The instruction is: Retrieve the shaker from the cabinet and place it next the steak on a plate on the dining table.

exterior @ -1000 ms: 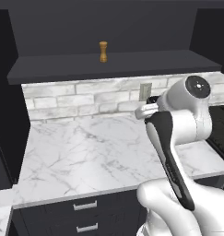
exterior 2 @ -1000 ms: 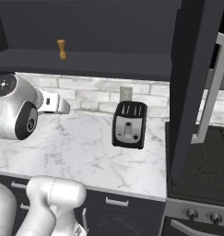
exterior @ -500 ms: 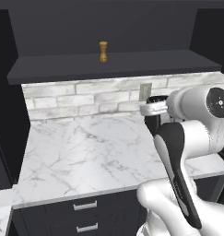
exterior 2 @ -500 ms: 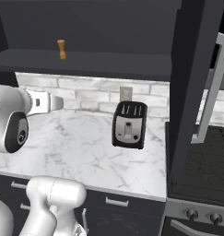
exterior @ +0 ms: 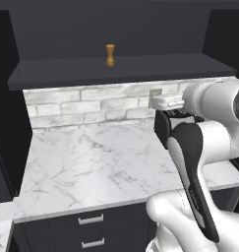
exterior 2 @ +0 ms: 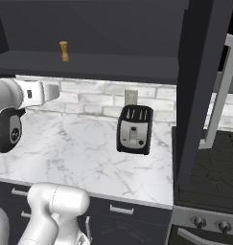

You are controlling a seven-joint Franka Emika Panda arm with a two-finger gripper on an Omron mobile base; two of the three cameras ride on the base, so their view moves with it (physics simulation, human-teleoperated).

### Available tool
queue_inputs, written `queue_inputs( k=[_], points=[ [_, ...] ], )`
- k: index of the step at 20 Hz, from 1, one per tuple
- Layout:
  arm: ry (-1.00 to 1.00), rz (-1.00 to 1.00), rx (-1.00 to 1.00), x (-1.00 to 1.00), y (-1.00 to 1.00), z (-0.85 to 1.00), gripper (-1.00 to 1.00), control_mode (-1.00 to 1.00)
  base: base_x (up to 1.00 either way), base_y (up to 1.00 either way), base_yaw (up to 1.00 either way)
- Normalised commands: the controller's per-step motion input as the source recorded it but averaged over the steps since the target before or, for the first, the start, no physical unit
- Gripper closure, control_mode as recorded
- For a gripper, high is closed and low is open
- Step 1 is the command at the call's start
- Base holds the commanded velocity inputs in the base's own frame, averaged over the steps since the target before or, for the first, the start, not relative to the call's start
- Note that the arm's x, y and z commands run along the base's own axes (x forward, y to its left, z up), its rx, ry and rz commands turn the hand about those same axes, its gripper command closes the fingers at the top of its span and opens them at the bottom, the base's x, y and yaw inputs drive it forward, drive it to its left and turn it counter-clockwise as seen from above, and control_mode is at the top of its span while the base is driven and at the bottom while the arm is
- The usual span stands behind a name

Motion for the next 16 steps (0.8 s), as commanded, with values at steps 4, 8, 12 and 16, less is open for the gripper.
queue_inputs(
  k=[4, 8, 12, 16],
  points=[
    [-0.01, 0.0, 0.0, 0.0, 0.0, 0.69, -1.0, -1.0, 0.0, 0.0, 0.0],
    [0.0, 0.0, 0.0, 0.0, 0.01, 0.59, -1.0, -1.0, 0.0, 0.0, 0.0],
    [0.0, 0.02, 0.0, 0.0, 0.01, 0.48, -1.0, -1.0, 0.0, 0.0, 0.0],
    [0.0, 0.02, 0.0, 0.0, 0.09, 0.31, -1.0, -1.0, 0.0, 0.0, 0.0]
  ],
)
